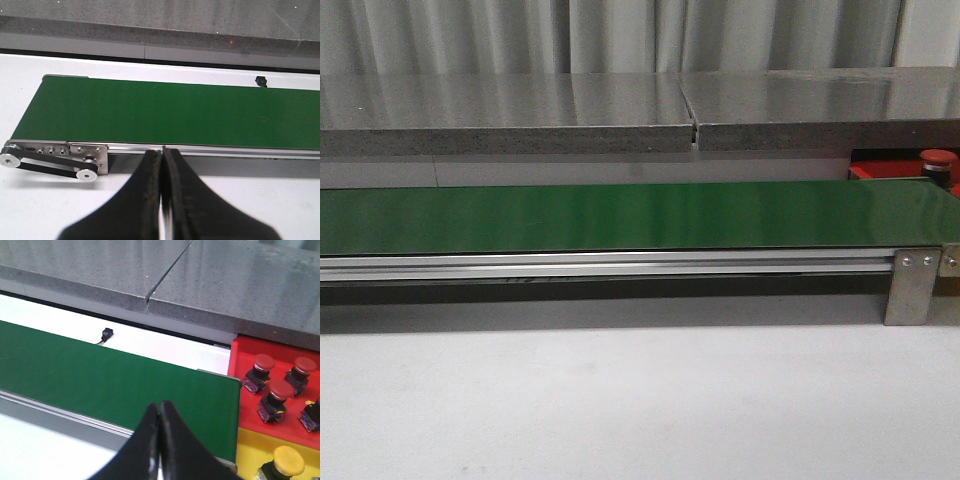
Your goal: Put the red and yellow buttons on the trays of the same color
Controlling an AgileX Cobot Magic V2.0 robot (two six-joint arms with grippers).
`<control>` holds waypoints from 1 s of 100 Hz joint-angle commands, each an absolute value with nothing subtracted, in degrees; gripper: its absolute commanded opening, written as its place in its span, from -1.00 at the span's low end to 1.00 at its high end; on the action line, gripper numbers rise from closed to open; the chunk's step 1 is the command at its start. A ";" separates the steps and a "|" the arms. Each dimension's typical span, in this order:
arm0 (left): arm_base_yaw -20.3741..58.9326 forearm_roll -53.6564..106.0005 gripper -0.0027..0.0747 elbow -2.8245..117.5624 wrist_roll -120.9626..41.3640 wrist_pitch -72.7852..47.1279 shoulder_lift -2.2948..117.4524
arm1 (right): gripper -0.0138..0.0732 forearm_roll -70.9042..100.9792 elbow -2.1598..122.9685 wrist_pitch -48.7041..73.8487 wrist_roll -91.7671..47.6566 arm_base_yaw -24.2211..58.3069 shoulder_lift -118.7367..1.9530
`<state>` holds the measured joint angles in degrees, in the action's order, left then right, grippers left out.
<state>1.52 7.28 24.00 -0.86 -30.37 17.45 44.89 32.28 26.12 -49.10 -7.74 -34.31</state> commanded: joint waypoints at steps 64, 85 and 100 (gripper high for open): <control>1.92 7.96 -0.98 25.53 -0.76 -26.20 17.88 | -0.84 7.73 19.79 7.89 -13.69 0.45 -18.65; 1.92 7.96 -0.98 25.53 -0.76 -26.20 17.88 | -0.84 -7.81 11.19 4.68 4.29 0.45 -10.27; 1.92 7.96 -0.98 25.53 -0.76 -26.20 17.88 | -0.84 -8.44 6.20 1.56 5.05 0.45 -6.93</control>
<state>1.52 7.28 24.00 -0.86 -30.37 17.45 -6.61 7.00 8.42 3.74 0.27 -7.79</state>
